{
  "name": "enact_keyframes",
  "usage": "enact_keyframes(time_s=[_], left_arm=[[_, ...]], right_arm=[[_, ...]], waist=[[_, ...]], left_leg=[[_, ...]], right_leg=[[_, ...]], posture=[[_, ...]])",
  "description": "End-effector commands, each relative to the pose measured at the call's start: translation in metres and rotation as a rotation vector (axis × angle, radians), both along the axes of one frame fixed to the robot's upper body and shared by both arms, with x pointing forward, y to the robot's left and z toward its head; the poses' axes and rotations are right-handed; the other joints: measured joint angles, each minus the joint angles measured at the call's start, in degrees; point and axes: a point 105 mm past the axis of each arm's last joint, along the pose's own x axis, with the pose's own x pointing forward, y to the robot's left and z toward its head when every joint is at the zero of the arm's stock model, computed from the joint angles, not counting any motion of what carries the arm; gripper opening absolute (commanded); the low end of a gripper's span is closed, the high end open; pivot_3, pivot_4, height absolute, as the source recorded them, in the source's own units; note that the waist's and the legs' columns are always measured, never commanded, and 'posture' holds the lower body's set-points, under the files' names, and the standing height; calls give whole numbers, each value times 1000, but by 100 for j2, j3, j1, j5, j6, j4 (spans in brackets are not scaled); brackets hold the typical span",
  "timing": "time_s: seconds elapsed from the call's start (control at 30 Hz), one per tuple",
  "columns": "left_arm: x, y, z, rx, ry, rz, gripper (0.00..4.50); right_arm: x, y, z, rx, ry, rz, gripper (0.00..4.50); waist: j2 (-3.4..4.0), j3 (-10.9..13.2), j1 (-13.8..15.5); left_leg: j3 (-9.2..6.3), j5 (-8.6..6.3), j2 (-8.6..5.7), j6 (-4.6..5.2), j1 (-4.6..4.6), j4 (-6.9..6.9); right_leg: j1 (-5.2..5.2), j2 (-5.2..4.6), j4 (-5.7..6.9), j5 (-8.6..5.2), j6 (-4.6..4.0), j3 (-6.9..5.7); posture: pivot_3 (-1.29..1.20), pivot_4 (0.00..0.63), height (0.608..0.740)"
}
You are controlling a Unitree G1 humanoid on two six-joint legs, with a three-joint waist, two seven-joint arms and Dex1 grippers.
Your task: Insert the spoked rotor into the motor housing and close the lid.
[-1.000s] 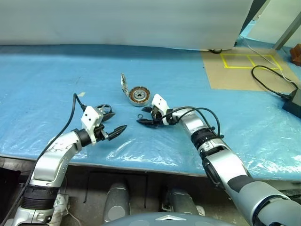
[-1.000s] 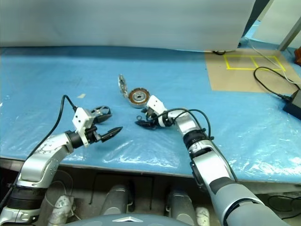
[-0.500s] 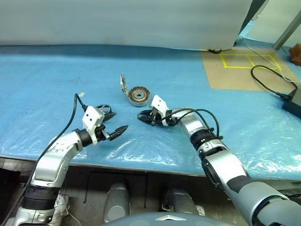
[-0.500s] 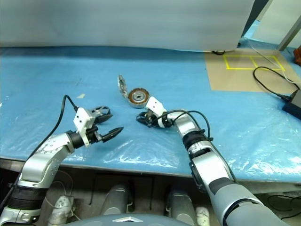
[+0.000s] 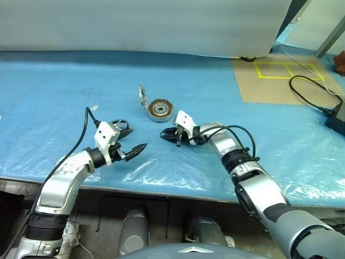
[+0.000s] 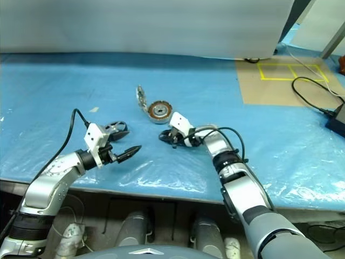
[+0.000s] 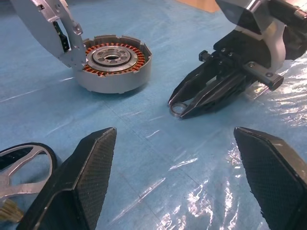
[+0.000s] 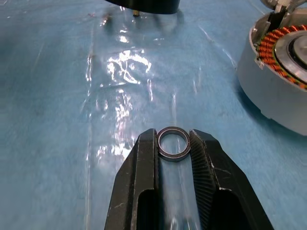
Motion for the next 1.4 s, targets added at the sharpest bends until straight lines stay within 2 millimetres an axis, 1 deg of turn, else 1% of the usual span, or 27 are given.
enact_keyframes(time_s=[0.03,0.13,0.23,0.43,0.63,1.07,1.4], left_arm=[[-1,-1,8,-4,-38,-11,4134],[-1,-3,7,-7,-36,-17,4134],[-1,-5,7,-10,-35,-24,4134],[-1,-7,8,-11,-31,-52,4134],[3,-3,11,4,-44,-47,4134],[3,-6,10,5,-41,-57,4134],[2,-7,9,4,-37,-64,4134]], right_arm=[[4,-14,11,19,-25,-28,565],[6,-28,12,17,-19,-71,565],[7,-37,13,19,-12,-97,565],[1,-46,10,13,5,-104,565],[-4,-59,5,0,29,-126,565],[-4,-66,-1,-16,42,-149,565],[-3,-73,-1,-30,41,-166,565]], waist=[[0,0,-6],[0,0,-6],[0,0,-12],[0,0,-7],[0,0,-6],[0,0,-6],[0,0,-5]], left_leg=[[0,0,1,0,1,0],[0,1,1,1,3,-4],[1,9,1,16,3,-6],[2,10,0,16,3,-13],[2,10,-1,16,6,-16],[2,10,-2,16,6,-17],[2,10,-3,16,6,-19]], right_leg=[[0,0,0,0,0,0],[0,1,0,0,0,0],[-1,1,-3,0,0,0],[-1,1,-8,0,0,0],[0,1,-9,0,0,1],[1,1,-11,0,0,1],[2,1,-13,0,0,1]], posture=[[0,150,740],[0,150,740],[0,150,740],[0,150,740],[0,150,740],[0,150,740],[0,150,740]])
